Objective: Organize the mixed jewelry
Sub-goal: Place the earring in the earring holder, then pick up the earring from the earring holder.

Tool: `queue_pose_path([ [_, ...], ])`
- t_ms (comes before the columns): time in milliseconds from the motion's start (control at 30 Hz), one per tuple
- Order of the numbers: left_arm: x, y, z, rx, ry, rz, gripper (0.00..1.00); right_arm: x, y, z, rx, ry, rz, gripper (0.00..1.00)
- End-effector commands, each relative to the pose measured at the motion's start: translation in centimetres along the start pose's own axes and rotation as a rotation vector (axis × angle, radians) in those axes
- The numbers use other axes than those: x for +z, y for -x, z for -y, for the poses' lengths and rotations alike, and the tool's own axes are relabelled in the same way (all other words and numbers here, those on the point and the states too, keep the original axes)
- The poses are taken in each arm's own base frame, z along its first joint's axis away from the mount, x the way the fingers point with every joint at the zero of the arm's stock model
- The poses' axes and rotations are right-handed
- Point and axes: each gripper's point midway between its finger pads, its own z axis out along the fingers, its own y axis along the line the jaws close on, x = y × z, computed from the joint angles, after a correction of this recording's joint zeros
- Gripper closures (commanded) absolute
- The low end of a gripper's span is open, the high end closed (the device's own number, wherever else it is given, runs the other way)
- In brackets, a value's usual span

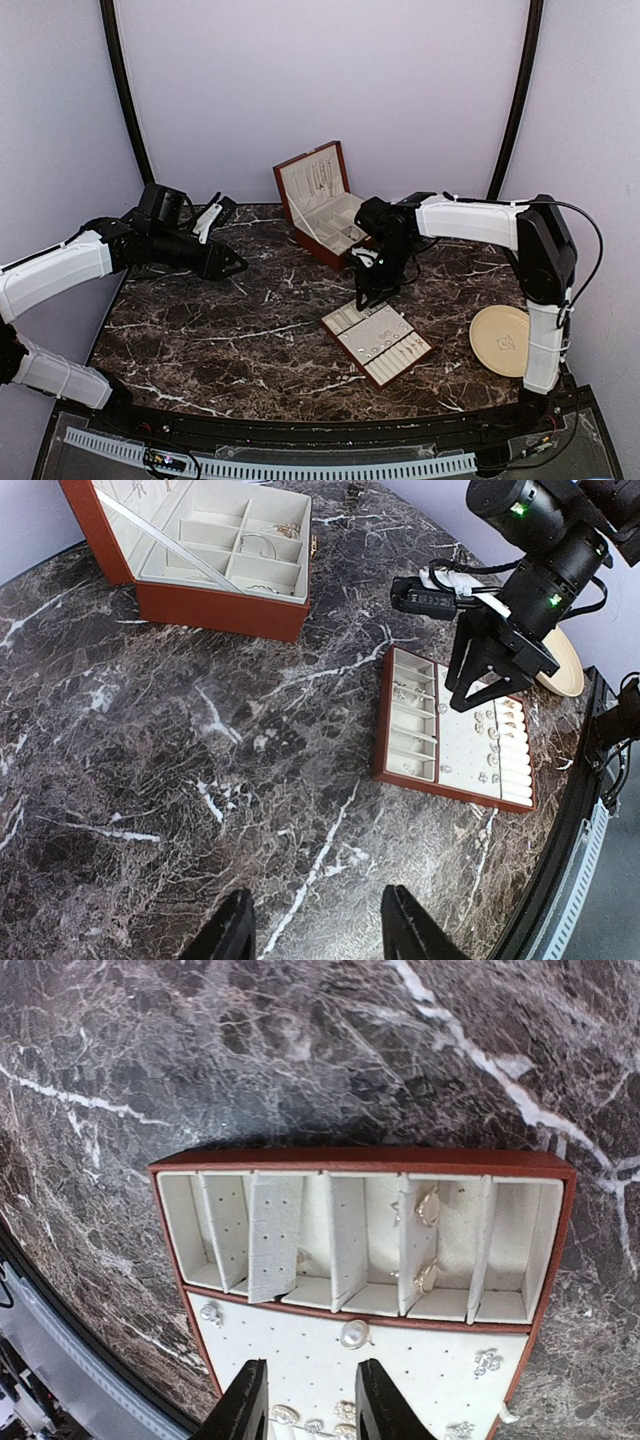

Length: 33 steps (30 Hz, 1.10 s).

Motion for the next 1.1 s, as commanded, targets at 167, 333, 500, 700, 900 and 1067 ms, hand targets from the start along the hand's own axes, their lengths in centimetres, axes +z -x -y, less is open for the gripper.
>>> queue_pose_path([
  [167, -0.8, 0.6, 0.3, 0.013, -0.004, 0.033, 0.55, -0.7, 0.7, -1.6, -0.281, -0.100, 0.065, 0.66],
  [333, -0.7, 0.5, 0.2, 0.009, 0.000, 0.030, 0.55, 0.1, 0.5, -1.1, -0.341, -0.161, 0.043, 0.66],
  [500, -0.6, 0.5, 0.2, 0.009, 0.001, 0.029, 0.55, 0.6, 0.2, -0.5, -0.348, -0.195, 0.024, 0.67],
  [700, -0.6, 0.5, 0.2, 0.009, -0.003, 0.028, 0.55, 1.6, -0.2, -0.3, -0.356, -0.221, -0.002, 0.67],
  [900, -0.8, 0.6, 0.3, 0.012, -0.002, 0.032, 0.55, 2.1, -0.3, 0.7, -0.350, -0.261, -0.018, 0.72],
  [1067, -0.8, 0.7, 0.3, 0.014, -0.002, 0.035, 0.55, 2.5, -0.4, 1.2, -0.346, -0.281, -0.028, 0.73],
])
